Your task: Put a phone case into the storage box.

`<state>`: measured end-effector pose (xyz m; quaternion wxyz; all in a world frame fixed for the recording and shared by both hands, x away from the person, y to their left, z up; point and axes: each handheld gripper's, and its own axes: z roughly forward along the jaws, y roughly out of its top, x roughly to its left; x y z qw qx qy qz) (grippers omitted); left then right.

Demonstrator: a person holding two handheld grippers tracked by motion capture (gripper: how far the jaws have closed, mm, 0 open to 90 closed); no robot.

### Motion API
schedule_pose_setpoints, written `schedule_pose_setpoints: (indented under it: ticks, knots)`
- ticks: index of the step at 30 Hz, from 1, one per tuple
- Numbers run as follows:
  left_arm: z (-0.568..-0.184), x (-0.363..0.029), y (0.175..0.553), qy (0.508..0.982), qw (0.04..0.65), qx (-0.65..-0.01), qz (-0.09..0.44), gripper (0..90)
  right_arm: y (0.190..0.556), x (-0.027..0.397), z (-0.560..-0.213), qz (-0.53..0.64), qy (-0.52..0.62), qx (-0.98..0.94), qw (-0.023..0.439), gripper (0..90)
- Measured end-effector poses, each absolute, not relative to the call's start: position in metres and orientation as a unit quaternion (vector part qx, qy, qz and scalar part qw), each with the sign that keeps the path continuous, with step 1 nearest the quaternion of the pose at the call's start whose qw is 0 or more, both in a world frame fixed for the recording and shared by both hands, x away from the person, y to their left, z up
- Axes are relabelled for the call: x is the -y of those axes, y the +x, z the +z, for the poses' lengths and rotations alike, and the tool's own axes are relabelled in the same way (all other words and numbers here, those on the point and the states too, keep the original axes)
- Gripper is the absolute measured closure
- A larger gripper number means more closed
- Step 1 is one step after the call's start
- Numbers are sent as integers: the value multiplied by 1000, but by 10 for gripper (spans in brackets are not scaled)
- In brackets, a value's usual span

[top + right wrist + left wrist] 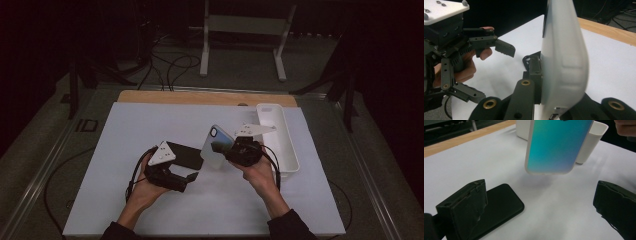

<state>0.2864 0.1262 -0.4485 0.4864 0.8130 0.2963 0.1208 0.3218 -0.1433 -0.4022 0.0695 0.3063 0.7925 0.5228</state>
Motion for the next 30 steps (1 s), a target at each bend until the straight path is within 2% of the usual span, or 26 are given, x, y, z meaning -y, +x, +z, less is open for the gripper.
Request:
schedule_pose_setpoints:
  ticks: [12,17,21,23,24,25,26,27,30]
  knots:
    - [-456,-124,287,820,482,-293,101,9,316,138,-395,525,253,-810,68,872]
    - [-456,-124,287,822,486,-283,93,50,311,132,-391,531,222,-816,61,872]
    - [-456,-124,286,818,499,-274,78,156,309,125,-389,531,198,-823,47,872]
    - [-456,-124,286,818,507,-264,65,171,308,123,-389,531,192,-824,45,872]
    - [-456,-123,285,818,510,-259,61,202,307,121,-389,531,188,-826,39,873]
    - [-456,-123,285,819,513,-252,53,278,305,118,-389,533,174,-827,26,873]
    - [-456,-123,284,817,518,-249,46,278,305,118,-389,533,174,-827,26,873]
    - [-456,-122,284,817,523,-241,35,341,304,114,-389,533,164,-830,16,872]
    - [-456,-122,284,818,526,-232,26,394,304,111,-389,537,151,-830,-6,873]
